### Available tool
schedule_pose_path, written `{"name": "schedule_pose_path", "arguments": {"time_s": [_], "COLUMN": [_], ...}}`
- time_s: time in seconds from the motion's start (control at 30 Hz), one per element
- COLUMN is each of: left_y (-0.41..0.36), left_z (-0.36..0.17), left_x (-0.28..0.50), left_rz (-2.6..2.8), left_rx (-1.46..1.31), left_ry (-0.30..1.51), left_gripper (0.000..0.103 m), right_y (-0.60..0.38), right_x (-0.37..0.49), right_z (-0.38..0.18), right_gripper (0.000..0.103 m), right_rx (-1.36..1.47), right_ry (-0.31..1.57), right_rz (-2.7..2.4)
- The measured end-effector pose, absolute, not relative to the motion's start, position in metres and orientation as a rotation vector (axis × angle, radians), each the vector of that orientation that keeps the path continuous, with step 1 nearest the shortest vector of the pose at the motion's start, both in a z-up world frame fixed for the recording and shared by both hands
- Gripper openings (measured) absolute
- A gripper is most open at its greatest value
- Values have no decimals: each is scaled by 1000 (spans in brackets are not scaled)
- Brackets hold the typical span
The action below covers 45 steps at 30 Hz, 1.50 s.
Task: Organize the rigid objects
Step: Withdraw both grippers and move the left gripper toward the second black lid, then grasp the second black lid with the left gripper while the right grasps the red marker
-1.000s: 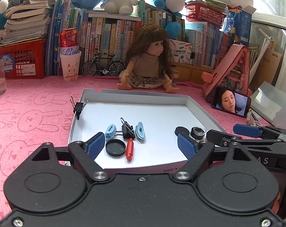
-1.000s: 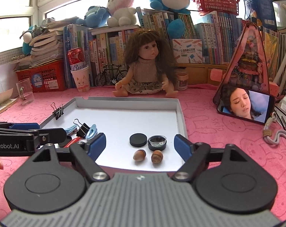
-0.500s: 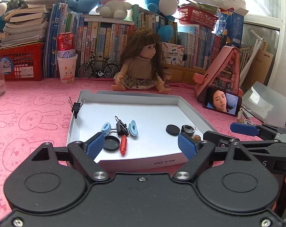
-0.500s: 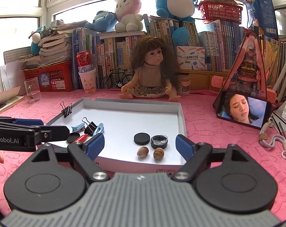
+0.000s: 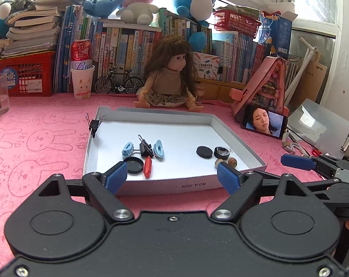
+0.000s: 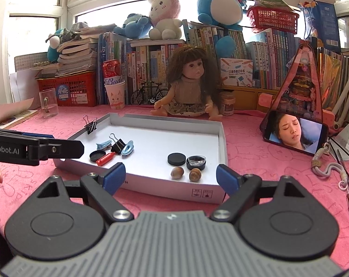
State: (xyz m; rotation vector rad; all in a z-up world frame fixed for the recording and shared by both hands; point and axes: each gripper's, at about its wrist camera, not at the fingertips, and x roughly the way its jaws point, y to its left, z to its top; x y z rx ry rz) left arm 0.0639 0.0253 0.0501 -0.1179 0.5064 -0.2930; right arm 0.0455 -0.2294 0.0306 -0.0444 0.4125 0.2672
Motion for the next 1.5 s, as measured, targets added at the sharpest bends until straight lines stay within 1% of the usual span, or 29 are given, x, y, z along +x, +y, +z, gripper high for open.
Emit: {"name": "schedule_pose_path", "arguments": {"time_s": [0.2, 0.37, 0.43, 0.63, 0.73, 0.83, 0.9, 0.93, 1.0, 1.03, 1.07, 1.1, 1.2, 1.3, 1.5], "left_y": [28, 23, 19, 8, 4, -1, -3, -4, -6, -7, -6, -6, -2, 3, 8], "left_z": [41, 34, 29, 15, 10, 6, 4, 3, 1, 1, 1, 1, 0, 2, 5], "left_x": [52, 40, 37, 31, 32, 34, 36, 37, 38, 39, 40, 41, 44, 46, 44], "left_rz": [-305, -339, -349, -391, -402, -412, -414, -414, -406, -404, -401, -400, -380, -359, -358], "left_rx": [-125, -117, -113, -110, -109, -109, -108, -109, -103, -101, -105, -110, -119, -127, -136], "left_ry": [550, 584, 604, 652, 670, 683, 691, 695, 690, 689, 689, 691, 692, 685, 675], "left_gripper": [84, 83, 83, 80, 75, 70, 59, 56, 44, 39, 28, 19, 14, 12, 12], "right_y": [-229, -233, -238, -250, -254, -255, -256, -257, -258, -258, -258, -258, -257, -254, -251], "right_x": [29, 17, 14, 6, 2, -2, -4, -5, -5, -5, -6, -6, -7, -9, -11], "right_z": [24, 17, 15, 9, 5, 3, 1, 1, 0, 0, 0, -1, -1, -1, -2], "right_gripper": [93, 97, 98, 100, 103, 103, 103, 103, 103, 103, 103, 103, 103, 103, 103], "right_rx": [-69, -75, -79, -91, -90, -103, -107, -106, -102, -99, -97, -95, -93, -96, -106], "right_ry": [416, 425, 431, 447, 453, 457, 459, 461, 463, 464, 464, 465, 468, 469, 469], "right_rz": [289, 308, 300, 255, 251, 251, 251, 249, 246, 246, 246, 247, 257, 272, 287]}}
